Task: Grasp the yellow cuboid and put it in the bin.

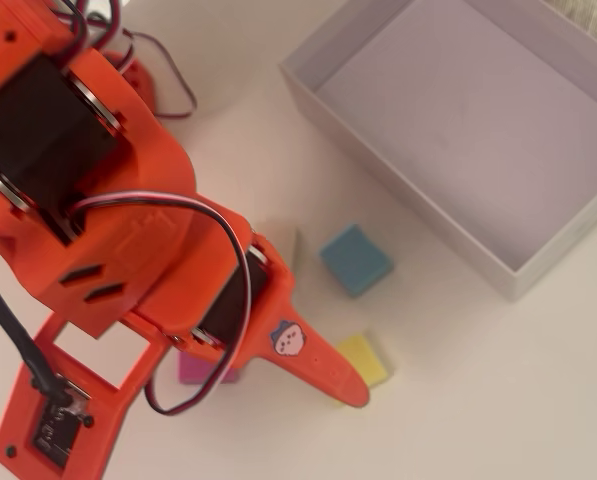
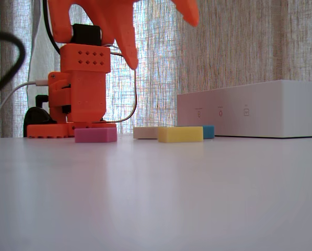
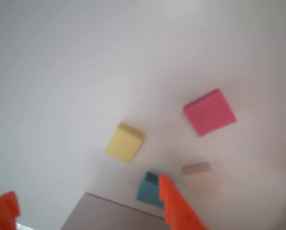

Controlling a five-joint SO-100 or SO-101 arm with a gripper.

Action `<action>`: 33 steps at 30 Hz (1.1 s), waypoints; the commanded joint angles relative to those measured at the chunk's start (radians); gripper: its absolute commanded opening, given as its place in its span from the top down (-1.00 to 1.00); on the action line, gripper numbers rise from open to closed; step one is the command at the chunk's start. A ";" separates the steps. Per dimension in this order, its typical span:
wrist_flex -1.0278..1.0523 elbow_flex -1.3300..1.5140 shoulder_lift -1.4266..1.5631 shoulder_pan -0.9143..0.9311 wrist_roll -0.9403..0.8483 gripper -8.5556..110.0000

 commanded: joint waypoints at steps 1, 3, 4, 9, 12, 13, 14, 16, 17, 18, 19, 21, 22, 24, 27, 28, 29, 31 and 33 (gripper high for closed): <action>-0.041 0.006 -0.026 -0.015 0.029 0.21; -0.054 0.012 -0.048 -0.032 0.034 0.21; -0.072 0.025 -0.055 -0.040 0.034 0.21; -0.126 0.064 -0.092 -0.052 0.034 0.21; -0.169 0.110 -0.103 -0.054 0.048 0.21; -0.183 0.123 -0.107 -0.052 0.057 0.21; -0.192 0.126 -0.117 -0.051 0.067 0.21; -0.198 0.123 -0.138 -0.051 0.089 0.21; -0.199 0.117 -0.150 -0.054 0.095 0.21; -0.206 0.112 -0.163 -0.055 0.101 0.21; -0.215 0.107 -0.179 -0.060 0.103 0.21; -0.229 0.094 -0.210 -0.067 0.115 0.21; -0.229 0.084 -0.224 -0.072 0.120 0.21; -0.227 0.066 -0.252 -0.083 0.135 0.21; -0.227 0.055 -0.279 -0.092 0.155 0.21; -0.229 0.049 -0.290 -0.094 0.163 0.21; -0.225 0.041 -0.298 -0.094 0.172 0.21; -0.218 0.025 -0.314 -0.097 0.184 0.21; -0.213 0.011 -0.331 -0.101 0.186 0.21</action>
